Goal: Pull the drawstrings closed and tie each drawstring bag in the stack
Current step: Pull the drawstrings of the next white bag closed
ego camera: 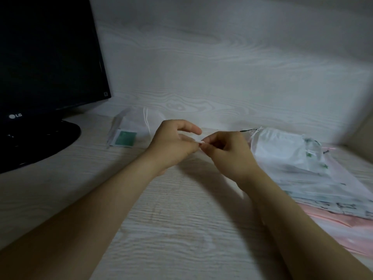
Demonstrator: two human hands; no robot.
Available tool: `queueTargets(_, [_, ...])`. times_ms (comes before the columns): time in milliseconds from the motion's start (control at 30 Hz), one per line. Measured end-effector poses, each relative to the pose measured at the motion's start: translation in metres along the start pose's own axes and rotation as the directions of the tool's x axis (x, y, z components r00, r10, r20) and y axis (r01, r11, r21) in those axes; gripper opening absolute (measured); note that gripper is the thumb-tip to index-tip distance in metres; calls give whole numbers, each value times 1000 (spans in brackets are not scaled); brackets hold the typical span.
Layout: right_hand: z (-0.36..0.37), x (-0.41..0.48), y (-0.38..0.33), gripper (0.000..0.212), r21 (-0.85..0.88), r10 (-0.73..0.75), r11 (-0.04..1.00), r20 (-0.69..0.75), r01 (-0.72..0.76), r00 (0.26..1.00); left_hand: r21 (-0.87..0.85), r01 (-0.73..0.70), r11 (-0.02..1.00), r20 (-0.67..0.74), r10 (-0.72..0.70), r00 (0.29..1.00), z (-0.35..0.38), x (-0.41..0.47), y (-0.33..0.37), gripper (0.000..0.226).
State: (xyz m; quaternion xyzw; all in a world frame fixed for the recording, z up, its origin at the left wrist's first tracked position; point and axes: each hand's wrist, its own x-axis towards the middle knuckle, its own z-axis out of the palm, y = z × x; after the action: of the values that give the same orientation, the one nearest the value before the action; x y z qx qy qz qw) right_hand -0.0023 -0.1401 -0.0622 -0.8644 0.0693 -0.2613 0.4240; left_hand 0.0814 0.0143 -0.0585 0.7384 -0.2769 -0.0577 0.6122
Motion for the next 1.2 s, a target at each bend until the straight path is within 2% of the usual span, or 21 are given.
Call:
queueTargets(167, [4,-2,-4,13,195,94,975,66,-105,993,65,-130,989,-118,137,984,-2,3,-3,25])
queueTargets(300, [3,-1,-2,12,366,183,904,136,-221,974,94,-212,973,-92,220,971,-2,3,-5,21])
queueTargets(467, [3,0,-1,15,483,234,831,149,-277,961,113,-239,964,-81,249,965,-1,5,-7,13])
queueTargets(667, [2,2,1,13,557,264,771,161,-309,951,145,-295,944,17,296,955,2,6,-9,22])
queueTargets(833, [2,2,1,15,572,234,773,143,-273,962,156,-353,923,-22,360,933,3,8,-12,13])
queueTargets(933, [4,4,2,16,570,232,782,112,-254,966,248,-406,880,-15,423,906,3,7,-12,7])
queueTargets(1000, [4,5,3,18,555,235,794,98,-249,967,311,-371,875,10,387,922,4,6,-8,10])
queueTargets(1033, [3,5,4,23,544,236,802,89,-246,968,289,-326,900,17,336,942,4,5,-7,13])
queueTargets(1133, [0,5,7,32,516,253,820,63,-248,965,129,-185,974,-38,191,981,-1,9,-4,36])
queueTargets(1200, [-1,6,8,24,507,263,825,45,-249,964,-1,-102,995,-79,101,992,-4,10,1,45])
